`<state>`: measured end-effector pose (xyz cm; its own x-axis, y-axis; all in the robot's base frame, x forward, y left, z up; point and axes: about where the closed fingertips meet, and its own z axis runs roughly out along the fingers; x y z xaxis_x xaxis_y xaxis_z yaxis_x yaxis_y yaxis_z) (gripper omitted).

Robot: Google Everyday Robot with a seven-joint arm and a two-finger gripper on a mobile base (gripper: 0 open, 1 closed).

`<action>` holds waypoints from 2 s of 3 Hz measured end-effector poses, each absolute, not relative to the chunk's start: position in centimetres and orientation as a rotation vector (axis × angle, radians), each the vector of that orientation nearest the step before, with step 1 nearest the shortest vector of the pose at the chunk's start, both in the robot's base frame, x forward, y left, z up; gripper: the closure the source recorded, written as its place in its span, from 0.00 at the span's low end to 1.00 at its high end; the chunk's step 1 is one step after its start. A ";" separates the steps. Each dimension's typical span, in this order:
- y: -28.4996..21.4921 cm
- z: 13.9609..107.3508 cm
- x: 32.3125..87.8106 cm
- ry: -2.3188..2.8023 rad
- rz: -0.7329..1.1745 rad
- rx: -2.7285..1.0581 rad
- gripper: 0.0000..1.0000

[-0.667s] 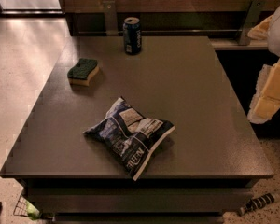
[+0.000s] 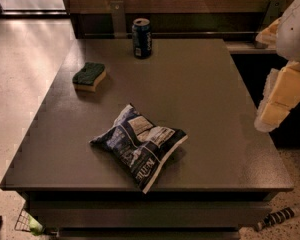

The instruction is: Move blue chip bag near pepsi can

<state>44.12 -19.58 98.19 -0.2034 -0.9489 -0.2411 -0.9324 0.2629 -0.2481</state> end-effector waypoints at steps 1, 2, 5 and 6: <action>-14.6 97.1 44.1 2.182 0.087 -1.720 0.00; -9.3 95.7 43.5 2.179 0.210 -1.690 0.00; 3.2 87.5 44.3 2.366 -0.069 -1.633 0.00; 1.3 84.2 46.6 2.498 -0.109 -1.515 0.01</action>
Offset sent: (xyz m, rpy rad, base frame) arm -0.0157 0.1789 -0.0571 0.2769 0.1837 0.0075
